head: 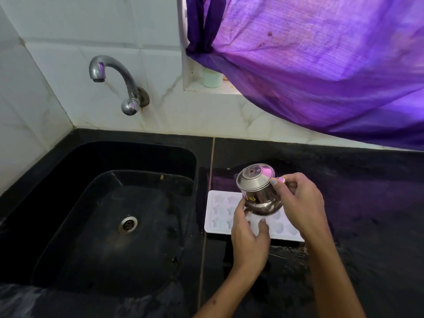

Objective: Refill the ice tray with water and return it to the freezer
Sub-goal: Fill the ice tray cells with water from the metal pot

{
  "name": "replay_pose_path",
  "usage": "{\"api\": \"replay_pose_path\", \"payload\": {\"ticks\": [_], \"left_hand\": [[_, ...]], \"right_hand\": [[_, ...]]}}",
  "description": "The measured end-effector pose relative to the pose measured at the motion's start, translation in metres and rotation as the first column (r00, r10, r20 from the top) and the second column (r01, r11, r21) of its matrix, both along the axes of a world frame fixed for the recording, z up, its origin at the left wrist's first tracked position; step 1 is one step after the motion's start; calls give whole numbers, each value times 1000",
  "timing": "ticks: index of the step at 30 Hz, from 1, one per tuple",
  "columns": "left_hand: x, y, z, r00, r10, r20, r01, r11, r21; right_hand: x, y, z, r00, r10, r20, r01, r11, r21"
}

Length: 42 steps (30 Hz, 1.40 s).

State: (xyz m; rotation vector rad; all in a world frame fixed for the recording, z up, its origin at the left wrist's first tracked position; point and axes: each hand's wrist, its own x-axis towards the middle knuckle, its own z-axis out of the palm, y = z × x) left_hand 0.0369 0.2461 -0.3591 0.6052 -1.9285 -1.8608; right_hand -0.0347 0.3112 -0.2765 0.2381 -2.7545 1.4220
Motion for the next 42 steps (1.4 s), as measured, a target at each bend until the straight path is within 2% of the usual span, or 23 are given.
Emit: {"api": "replay_pose_path", "payload": {"ticks": [3,7,12,17,25,42], "left_hand": [[-4,12,2,999,-51,-8,50,997,-62],[-9,37,2,986,-165,-21,163,982,-94],[-15,72,-3,950,-311,2,311,948,-63],[-19,98,-9,928,-372,36,373,927,-34],[-25,123,-22,922,-373,105,371,928,40],[-30,137,-27,943,-299,149,289,954,81]], "right_hand": [[-2,19,4,999,-44,-6,44,998,-49],[-2,50,8,991,-131,-32,131,991,-5],[-2,86,9,979,-201,-26,203,971,128],[-8,113,7,974,-226,0,216,933,289],[-16,126,2,988,-151,-22,147,903,404],[-23,133,-3,997,-59,-42,71,896,439]]}}
